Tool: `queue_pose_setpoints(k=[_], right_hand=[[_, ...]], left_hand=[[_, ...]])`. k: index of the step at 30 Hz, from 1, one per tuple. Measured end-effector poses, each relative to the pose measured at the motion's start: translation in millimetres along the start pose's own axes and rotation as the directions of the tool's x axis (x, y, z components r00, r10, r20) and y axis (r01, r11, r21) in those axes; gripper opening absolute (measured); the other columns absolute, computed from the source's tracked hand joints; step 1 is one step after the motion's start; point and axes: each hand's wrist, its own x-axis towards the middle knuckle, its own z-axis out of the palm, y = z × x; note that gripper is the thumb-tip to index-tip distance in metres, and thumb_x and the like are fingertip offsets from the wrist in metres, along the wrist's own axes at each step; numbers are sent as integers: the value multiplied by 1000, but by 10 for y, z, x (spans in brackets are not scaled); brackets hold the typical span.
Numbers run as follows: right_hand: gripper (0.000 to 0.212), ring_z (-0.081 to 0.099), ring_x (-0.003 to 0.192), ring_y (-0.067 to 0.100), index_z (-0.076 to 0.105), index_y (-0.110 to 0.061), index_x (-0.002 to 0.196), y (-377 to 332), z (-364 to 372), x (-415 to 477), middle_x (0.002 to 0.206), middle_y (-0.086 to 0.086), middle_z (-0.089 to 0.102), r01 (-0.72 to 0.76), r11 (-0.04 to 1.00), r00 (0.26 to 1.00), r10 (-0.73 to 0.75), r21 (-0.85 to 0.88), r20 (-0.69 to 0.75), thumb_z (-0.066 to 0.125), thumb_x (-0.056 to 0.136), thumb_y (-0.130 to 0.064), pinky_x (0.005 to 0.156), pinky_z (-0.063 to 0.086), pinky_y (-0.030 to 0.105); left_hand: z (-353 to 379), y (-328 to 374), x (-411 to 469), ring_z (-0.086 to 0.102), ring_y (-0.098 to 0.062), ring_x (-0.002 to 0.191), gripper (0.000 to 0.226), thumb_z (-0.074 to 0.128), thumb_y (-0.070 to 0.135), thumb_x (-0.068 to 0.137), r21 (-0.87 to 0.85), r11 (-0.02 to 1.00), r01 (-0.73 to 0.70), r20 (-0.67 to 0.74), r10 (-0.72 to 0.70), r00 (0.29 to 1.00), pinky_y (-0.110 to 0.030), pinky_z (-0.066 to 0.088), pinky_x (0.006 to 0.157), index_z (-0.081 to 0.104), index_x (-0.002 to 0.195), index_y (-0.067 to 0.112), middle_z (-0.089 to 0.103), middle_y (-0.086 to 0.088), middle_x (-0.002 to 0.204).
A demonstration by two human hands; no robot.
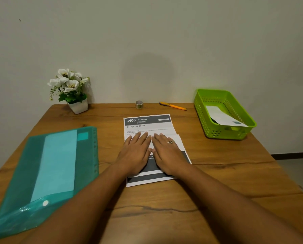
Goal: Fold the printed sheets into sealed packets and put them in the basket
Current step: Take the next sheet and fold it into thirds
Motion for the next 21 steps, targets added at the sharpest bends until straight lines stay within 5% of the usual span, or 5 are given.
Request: queue_pose_setpoints(k=[9, 17, 21], right_hand=[[71, 0, 161, 21, 5, -15, 166, 499, -142, -135, 175, 2, 4, -165, 979, 982, 174, -116, 70, 17, 109, -56, 129, 2, 47], [71, 0, 161, 21, 4, -15, 166, 479, -130, -126, 175, 3, 3, -180, 976, 979, 190, -124, 69, 16, 109, -55, 129, 2, 47], [71, 0, 160, 21, 5, -15, 166, 475, -126, -125, 175, 3, 5, -179, 976, 980, 188, -127, 67, 17, 109, -55, 129, 1, 47]], left_hand=[[-132, -277, -56, -11, -25, 158, 84, 8, 65, 102, 124, 984, 128, 159, -147, 976, -49, -1, 128, -8, 163, 10, -11, -10, 171], [-113, 251, 110, -9, -39, 157, 79, 11, 55, 106, 167, 934, 317, 147, -341, 928, -58, -4, 125, -3, 161, 0, -6, -22, 170], [-34, 292, 123, -14, -33, 157, 77, 12, 56, 106, 83, 969, 231, 144, -241, 960, -56, -4, 126, -6, 162, 6, -11, -14, 171]])
